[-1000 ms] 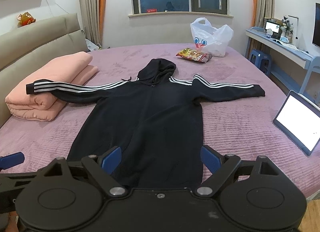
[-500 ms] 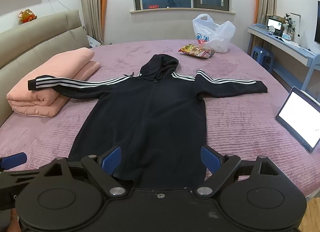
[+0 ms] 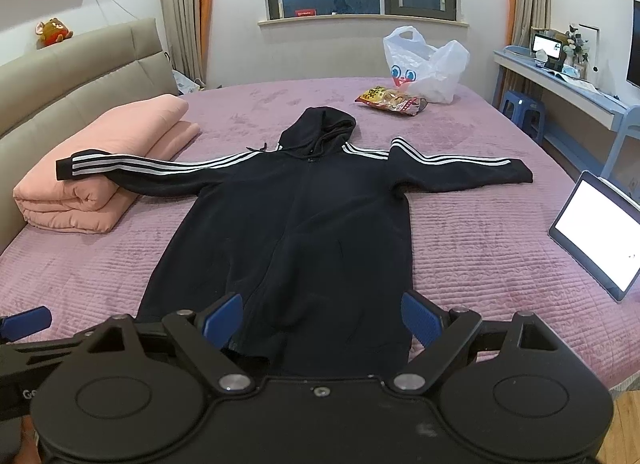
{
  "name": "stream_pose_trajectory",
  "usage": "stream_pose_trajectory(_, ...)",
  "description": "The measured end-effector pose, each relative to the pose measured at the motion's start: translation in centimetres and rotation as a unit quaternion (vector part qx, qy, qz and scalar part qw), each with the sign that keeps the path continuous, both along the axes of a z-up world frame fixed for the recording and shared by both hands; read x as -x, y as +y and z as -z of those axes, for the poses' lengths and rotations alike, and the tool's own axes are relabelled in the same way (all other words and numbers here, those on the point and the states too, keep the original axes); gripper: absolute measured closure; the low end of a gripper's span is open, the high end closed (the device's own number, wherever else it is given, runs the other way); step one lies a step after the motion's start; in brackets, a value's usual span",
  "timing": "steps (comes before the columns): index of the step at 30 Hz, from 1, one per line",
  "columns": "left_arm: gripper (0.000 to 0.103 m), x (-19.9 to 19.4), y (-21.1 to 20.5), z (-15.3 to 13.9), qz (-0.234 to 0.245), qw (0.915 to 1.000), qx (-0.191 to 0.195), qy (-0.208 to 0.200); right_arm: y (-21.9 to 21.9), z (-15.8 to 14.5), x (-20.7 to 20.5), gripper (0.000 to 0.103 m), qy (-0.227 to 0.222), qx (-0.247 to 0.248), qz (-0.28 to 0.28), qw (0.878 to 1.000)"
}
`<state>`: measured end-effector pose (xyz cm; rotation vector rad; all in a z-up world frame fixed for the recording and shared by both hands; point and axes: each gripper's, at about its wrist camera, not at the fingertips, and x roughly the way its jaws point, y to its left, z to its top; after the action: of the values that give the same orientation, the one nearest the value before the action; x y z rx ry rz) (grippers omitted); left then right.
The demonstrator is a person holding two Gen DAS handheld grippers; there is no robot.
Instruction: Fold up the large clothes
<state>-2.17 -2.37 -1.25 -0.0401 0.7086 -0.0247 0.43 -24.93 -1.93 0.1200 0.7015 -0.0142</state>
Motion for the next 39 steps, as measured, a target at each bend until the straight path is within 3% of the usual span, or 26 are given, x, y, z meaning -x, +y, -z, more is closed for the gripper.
stream_pose_trajectory(15, 0.001, 1.1, -0.3, -0.7, 0.000, 0.9999, 0.002, -0.010, 0.2, -0.4, 0.5, 0.001, -0.004, -0.003, 0.003, 1.000)
stream_pose_trajectory(22, 0.001, -1.7, -0.9, 1.2, 0.000, 0.9999, -0.006, 0.012, -0.5, 2.0, -2.1, 0.001, 0.020, -0.009, 0.006, 1.000)
stream_pose_trajectory(25, 0.001, -4.3, -1.4, 3.5, 0.002, 0.9999, -0.005, 0.016, -1.4, 4.6, -4.2, 0.001, 0.025, -0.026, 0.009, 0.999)
stream_pose_trajectory(28, 0.001, -7.4, -2.0, 6.0, 0.007, 0.9999, -0.008, 0.009, -2.8, 7.4, -6.5, 0.001, 0.001, -0.053, 0.018, 0.998)
stream_pose_trajectory(35, 0.001, -19.9, -3.9, 11.3, 0.037, 0.9990, -0.012, -0.023, -5.3, 12.3, -16.7, 0.001, -0.074, -0.051, 0.074, 0.993)
stream_pose_trajectory(39, 0.007, -27.5, -5.3, 13.1, 0.065, 0.9974, -0.019, -0.025, -7.2, 15.4, -23.7, 0.001, -0.010, -0.061, 0.138, 0.988)
